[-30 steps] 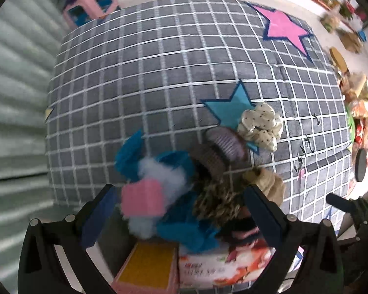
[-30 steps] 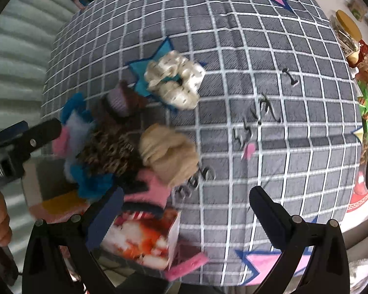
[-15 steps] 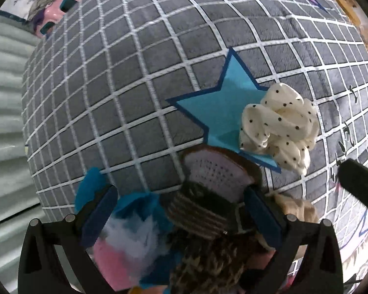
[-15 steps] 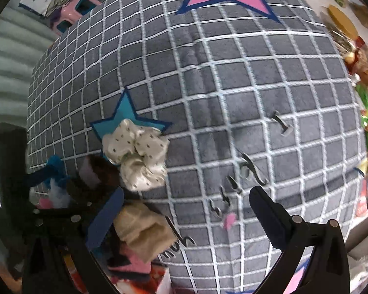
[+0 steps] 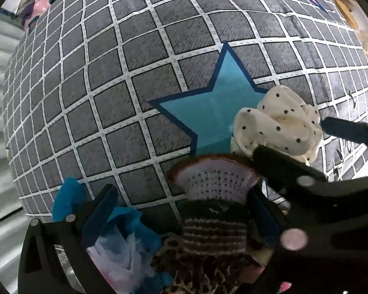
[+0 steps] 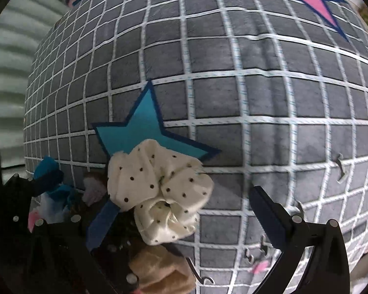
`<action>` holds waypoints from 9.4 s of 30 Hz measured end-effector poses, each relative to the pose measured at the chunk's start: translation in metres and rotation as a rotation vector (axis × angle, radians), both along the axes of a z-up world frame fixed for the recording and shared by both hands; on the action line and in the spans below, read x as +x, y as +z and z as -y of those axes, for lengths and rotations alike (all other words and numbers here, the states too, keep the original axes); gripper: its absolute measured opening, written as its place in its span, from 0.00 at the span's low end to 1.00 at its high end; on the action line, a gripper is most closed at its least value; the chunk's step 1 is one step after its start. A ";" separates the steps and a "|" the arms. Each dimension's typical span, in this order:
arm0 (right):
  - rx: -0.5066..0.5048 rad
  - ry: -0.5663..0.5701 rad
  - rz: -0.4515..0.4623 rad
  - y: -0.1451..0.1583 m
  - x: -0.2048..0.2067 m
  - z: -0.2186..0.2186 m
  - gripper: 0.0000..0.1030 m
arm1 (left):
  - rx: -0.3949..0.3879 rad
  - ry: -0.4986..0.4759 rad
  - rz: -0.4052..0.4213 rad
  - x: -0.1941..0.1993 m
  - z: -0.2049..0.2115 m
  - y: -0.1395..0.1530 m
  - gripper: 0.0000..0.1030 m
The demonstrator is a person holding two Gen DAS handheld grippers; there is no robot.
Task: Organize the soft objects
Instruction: 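Grasp the knit hat with the left tool while the right tool grasps the polka-dot scrunchie, then carry the knit hat and polka-dot scrunchie over the white box with both tools, then open both tools to drop the hat and scrunchie into the white box, then move both tools back to the pile of soft items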
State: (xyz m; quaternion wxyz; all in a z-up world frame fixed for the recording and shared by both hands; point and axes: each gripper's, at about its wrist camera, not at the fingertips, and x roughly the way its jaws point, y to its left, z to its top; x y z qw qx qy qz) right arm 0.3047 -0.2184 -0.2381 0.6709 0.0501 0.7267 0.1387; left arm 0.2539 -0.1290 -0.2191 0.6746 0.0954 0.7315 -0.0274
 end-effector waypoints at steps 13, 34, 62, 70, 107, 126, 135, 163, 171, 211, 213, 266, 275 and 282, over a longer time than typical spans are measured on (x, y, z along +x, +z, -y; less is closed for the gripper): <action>0.072 -0.043 0.034 0.022 -0.001 0.015 0.27 | -0.108 -0.007 -0.036 0.015 -0.006 0.016 0.58; 0.093 -0.130 0.032 0.069 -0.063 0.112 0.27 | -0.133 0.024 0.065 0.018 0.035 0.114 0.41; 0.087 -0.005 0.048 0.109 -0.140 0.098 0.27 | -0.168 0.066 0.113 -0.135 0.018 0.156 0.41; 0.080 -0.009 0.034 0.115 -0.198 0.074 0.27 | -0.214 0.009 0.116 -0.185 0.002 0.167 0.41; 0.056 0.262 0.154 0.178 -0.308 -0.096 0.27 | -0.251 0.266 0.333 -0.333 -0.159 0.228 0.41; 0.034 0.452 0.173 0.188 -0.330 -0.167 0.27 | -0.228 0.485 0.348 -0.373 -0.233 0.220 0.41; 0.038 0.568 0.164 0.183 -0.350 -0.205 0.27 | -0.201 0.583 0.334 -0.395 -0.261 0.213 0.41; 0.045 0.701 0.108 0.164 -0.364 -0.239 0.27 | -0.162 0.655 0.276 -0.407 -0.288 0.189 0.41; 0.055 0.718 0.098 0.162 -0.367 -0.246 0.27 | -0.146 0.657 0.253 -0.407 -0.290 0.180 0.41; 0.035 0.682 0.036 0.132 -0.364 -0.249 0.43 | -0.083 0.612 0.201 -0.397 -0.289 0.159 0.55; 0.028 0.672 0.050 0.134 -0.362 -0.246 0.55 | -0.061 0.623 0.208 -0.398 -0.292 0.160 0.64; 0.101 -0.102 0.004 0.108 -0.177 0.053 1.00 | -0.331 0.386 -0.032 -0.073 -0.156 0.117 1.00; 0.111 -0.093 -0.037 0.089 -0.160 0.053 1.00 | -0.305 0.414 -0.128 -0.056 -0.155 0.073 1.00; 0.121 -0.077 -0.057 0.078 -0.150 0.047 1.00 | -0.352 0.452 -0.216 -0.061 -0.158 0.051 1.00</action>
